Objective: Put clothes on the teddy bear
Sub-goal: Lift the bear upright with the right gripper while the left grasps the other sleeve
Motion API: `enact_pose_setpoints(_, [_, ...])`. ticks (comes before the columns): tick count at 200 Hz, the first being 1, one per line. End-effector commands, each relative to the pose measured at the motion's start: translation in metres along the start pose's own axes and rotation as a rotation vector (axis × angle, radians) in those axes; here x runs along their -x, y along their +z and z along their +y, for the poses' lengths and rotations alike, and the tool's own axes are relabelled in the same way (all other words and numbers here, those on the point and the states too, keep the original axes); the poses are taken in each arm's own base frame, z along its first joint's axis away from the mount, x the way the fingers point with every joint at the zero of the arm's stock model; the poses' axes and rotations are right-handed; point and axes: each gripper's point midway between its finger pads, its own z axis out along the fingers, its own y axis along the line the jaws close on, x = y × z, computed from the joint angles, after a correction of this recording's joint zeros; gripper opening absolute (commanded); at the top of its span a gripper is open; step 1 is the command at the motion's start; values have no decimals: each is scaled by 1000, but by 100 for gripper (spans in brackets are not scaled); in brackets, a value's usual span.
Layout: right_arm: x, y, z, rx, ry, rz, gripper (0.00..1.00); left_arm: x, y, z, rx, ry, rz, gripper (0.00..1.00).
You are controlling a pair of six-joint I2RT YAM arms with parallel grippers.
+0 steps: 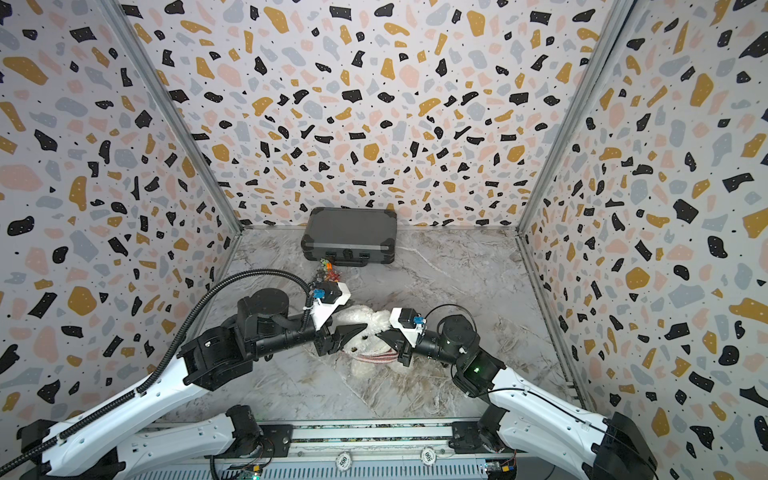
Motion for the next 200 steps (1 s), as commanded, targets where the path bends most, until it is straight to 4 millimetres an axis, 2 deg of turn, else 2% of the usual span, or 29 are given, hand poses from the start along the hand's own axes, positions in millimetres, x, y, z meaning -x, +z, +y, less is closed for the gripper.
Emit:
enact_pose_setpoints(1, [39,-17,1,33,-9,-122,0,36,-18,8,47,-61,-206,76])
enact_pose_setpoints(36, [58,-39,-20,31,71,-168,0,24,-20,26,118,-182,-254,78])
enact_pose_setpoints(78, [72,-51,-39,36,170,-174,0,12,-35,29,134,-253,-331,78])
enact_pose_setpoints(103, [85,-59,-42,65,201,-216,0,2,-44,29,123,-311,-408,77])
enact_pose_setpoints(124, [94,-64,-42,82,213,-241,0,-16,-38,28,110,-350,-395,77])
enact_pose_setpoints(153, [106,-67,-41,93,213,-268,0,-29,-31,23,65,-397,-428,77])
enact_pose_setpoints(163, [111,-68,-39,103,212,-282,0,-32,-30,21,46,-402,-443,78])
enact_pose_setpoints(200, [129,-73,-34,141,205,-328,0,-47,-22,14,-16,-421,-476,99])
